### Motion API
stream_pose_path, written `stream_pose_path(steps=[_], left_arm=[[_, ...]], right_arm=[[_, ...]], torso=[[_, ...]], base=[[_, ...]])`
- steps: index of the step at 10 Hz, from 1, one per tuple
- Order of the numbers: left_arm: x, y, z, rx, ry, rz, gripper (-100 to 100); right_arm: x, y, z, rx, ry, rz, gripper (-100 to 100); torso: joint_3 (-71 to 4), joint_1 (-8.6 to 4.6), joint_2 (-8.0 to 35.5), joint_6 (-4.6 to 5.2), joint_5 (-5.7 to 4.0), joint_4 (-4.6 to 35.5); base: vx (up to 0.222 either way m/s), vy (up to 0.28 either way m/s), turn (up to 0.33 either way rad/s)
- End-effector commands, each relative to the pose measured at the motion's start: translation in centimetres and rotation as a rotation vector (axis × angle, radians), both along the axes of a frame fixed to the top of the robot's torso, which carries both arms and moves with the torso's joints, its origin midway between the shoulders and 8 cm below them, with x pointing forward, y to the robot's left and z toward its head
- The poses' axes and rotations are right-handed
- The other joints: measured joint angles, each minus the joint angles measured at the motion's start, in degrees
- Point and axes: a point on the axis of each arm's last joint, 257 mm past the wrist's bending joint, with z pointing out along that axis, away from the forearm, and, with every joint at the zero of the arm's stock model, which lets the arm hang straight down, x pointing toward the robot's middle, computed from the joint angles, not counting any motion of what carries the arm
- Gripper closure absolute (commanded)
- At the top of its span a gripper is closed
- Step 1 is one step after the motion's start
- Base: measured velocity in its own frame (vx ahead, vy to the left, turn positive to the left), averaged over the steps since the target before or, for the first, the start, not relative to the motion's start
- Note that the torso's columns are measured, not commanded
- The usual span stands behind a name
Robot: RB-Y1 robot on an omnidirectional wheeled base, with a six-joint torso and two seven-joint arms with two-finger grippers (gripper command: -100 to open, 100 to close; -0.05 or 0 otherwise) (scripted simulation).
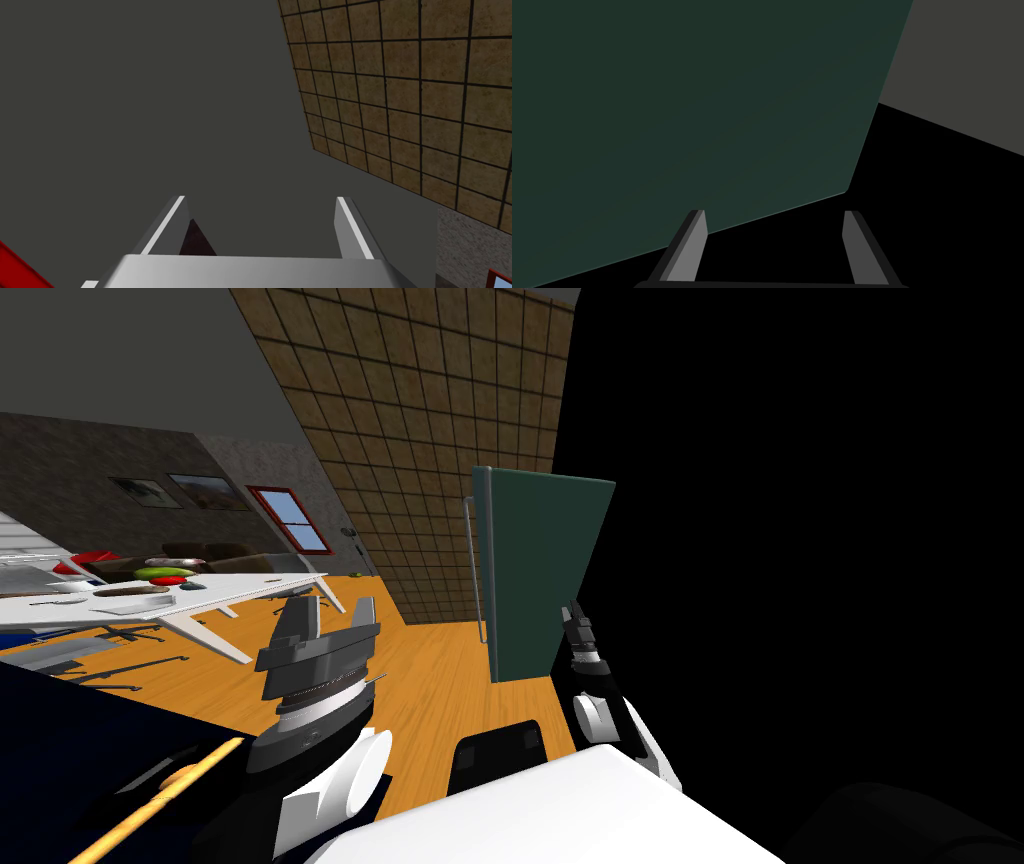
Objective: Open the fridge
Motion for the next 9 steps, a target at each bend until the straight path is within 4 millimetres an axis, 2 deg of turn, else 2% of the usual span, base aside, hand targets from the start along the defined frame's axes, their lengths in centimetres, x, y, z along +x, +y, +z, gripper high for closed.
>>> stream_pose_path(steps=[1,9], left_arm=[[0.0,0.0,0.0,0.0,0.0,0.0,0],[-0.01,0.0,0.01,0.0,0.0,0.0,0]], right_arm=[[0.0,0.0,0.0,0.0,0.0,0.0,0],[-0.01,0.0,0.02,0.0,0.0,0.0,0]], torso=[[-4.67,0.0,2.32,0.0,0.0,2.35],[-70.73,0.0,35.39,0.0,0.0,35.37]], base=[[0.0,0.0,0.0],[0.0,0.0,0.0]])
